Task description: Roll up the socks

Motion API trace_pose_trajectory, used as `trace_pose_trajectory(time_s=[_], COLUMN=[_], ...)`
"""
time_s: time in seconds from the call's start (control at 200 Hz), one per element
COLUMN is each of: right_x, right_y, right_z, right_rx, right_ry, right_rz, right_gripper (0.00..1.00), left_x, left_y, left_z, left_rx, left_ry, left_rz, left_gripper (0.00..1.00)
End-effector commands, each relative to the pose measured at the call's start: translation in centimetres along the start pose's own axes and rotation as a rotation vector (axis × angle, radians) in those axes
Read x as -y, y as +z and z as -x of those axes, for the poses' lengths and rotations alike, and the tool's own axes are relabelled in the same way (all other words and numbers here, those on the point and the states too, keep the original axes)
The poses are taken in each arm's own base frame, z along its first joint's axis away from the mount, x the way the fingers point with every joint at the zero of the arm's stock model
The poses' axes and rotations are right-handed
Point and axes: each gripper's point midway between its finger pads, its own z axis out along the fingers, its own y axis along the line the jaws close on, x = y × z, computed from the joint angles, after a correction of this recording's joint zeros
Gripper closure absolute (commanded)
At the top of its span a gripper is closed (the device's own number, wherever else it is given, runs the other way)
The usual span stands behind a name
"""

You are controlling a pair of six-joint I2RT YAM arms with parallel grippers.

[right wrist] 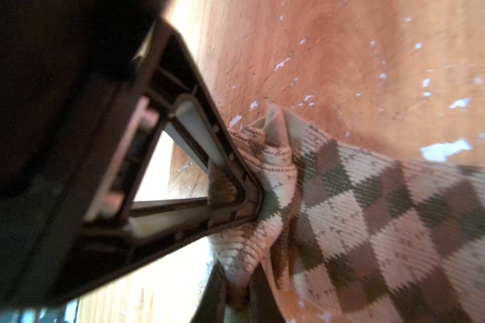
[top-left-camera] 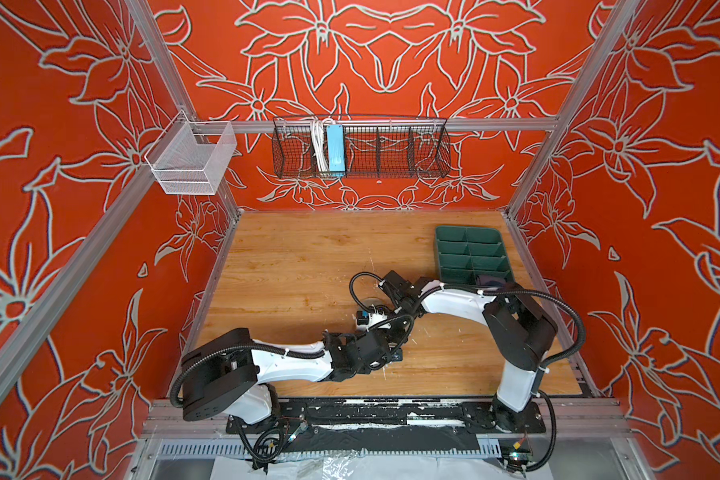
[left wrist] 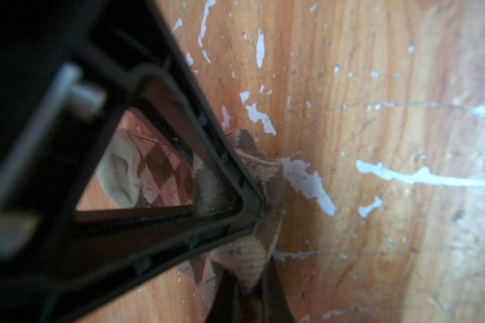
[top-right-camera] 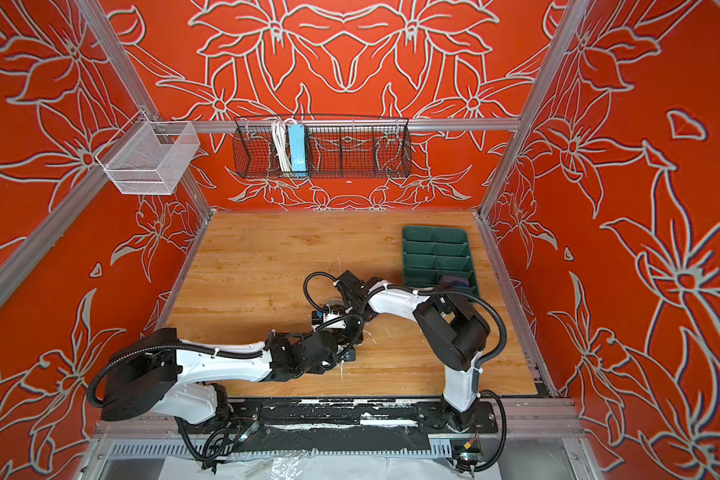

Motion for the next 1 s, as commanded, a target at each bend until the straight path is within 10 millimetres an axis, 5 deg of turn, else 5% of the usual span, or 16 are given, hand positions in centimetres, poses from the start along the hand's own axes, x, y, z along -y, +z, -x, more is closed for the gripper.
trace_pose_trajectory(time_s=[0.0,0.225,0.42,0.51,0.595,0.681,0.831,0.996], right_x=[0.1,2.5,6.8,6.3,4.1,1.2,-3.3,-5.7], right_y=[-3.5,-7.8,-15.9,-20.9,-23.4,-23.2,-19.5,-13.0], right_z=[1.1,-1.4,-0.8,0.8,2.4,3.5,3.3,1.5], right_rx=[0.087,0.038,0.163,0.299,0.406,0.436,0.396,0.234], right_ry=[0.001,0.043,0.096,0.040,-0.083,-0.270,-0.513,-0.630], right_rz=[-0.086,-0.358,-0.882,-1.088,-1.155,-1.105,-0.883,-0.660], right_gripper=[0.76,0.70,0.70,0.70,0.67,0.66,0.66,0.62], left_x=[1.9,2.7,3.3,2.7,2.4,2.2,1.7,0.7], left_y=[-0.1,-1.1,-0.4,0.0,0.1,0.0,0.4,1.3], left_z=[-3.6,-3.2,-3.0,-2.8,-2.7,-2.4,-2.6,-2.9], left_rx=[-0.105,-0.062,-0.127,-0.137,-0.125,-0.119,-0.132,-0.154], left_ry=[-0.007,-0.100,-0.203,-0.264,-0.303,-0.328,-0.409,-0.479], left_rz=[-0.124,-0.401,-0.649,-0.692,-0.726,-0.774,-0.855,-0.869], left_gripper=[1.00,1.00,1.00,1.00,1.00,1.00,1.00,1.00])
